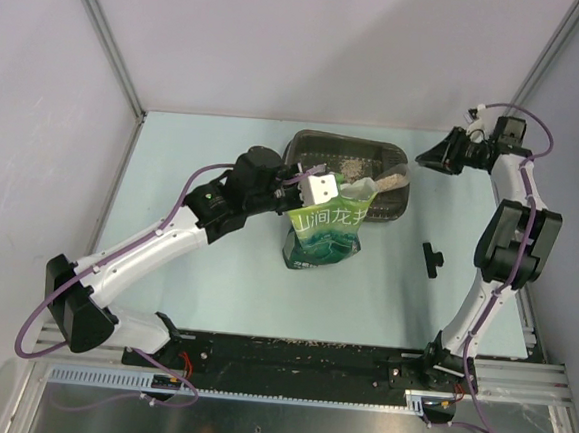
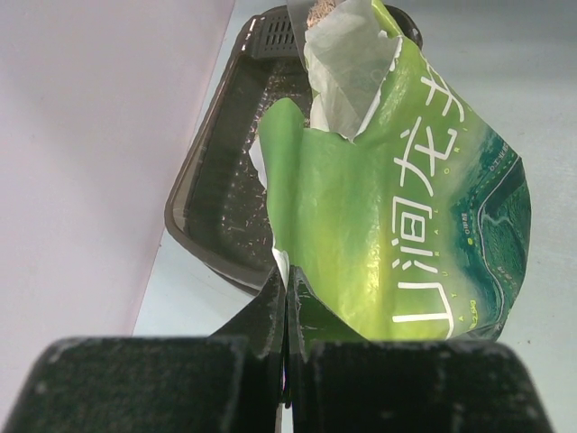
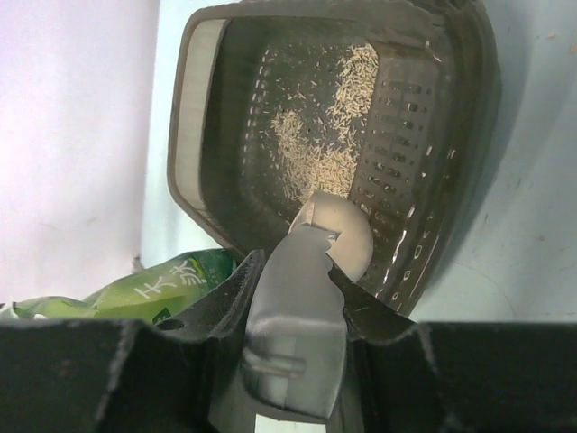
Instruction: Fill the litter box with clean litter
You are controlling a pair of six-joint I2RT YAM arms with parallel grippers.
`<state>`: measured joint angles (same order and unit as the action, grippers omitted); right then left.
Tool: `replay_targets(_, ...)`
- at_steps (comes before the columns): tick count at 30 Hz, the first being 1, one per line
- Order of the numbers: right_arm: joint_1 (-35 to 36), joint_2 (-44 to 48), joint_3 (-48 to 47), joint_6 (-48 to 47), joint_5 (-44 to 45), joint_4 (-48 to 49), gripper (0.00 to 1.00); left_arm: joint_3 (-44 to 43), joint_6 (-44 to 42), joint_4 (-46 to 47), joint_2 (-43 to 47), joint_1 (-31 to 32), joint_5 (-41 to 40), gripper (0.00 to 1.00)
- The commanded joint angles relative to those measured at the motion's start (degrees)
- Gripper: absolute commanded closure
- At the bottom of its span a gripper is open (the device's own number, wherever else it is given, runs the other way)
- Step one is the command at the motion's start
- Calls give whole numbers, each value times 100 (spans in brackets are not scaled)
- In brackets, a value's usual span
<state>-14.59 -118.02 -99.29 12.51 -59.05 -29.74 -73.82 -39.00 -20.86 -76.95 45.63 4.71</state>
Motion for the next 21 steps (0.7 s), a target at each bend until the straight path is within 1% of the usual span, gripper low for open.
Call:
replay_targets(1,158,744,-21,-732,534,-453,100,113,-28,65,197,-10,65,100)
replay_targets(6,412,973,-99,-1154,1149,-656,100,254,-37,65,408,-1,109,100)
replay_targets(9,605,903,-388,-1364,1553,-779,100,359,-20,56,549,-10,144,100)
replay_targets(10,667,877,-433,-1392,1693,-727,100,412,-20,65,593,-10,144,100)
replay_targets(12,755,877,-486,-1357,2246,-543,100,456,-11,56,663,-10,179,100)
replay_targets(14,835,798,-539,-1112,2633,-200,100,422,-55,65,646,-10,232,100)
replay_targets(16,896,702,-757,-979,2758,10,100,334,-81,65,585,-10,232,100)
replay_targets(19,1002,561,-1065,-1040,3074,56,100,263,-81,65,505,-10,223,100)
replay_targets(21,1072,621,-1172,-1084,3285,82,100,246,-46,56,479,-10,215,100)
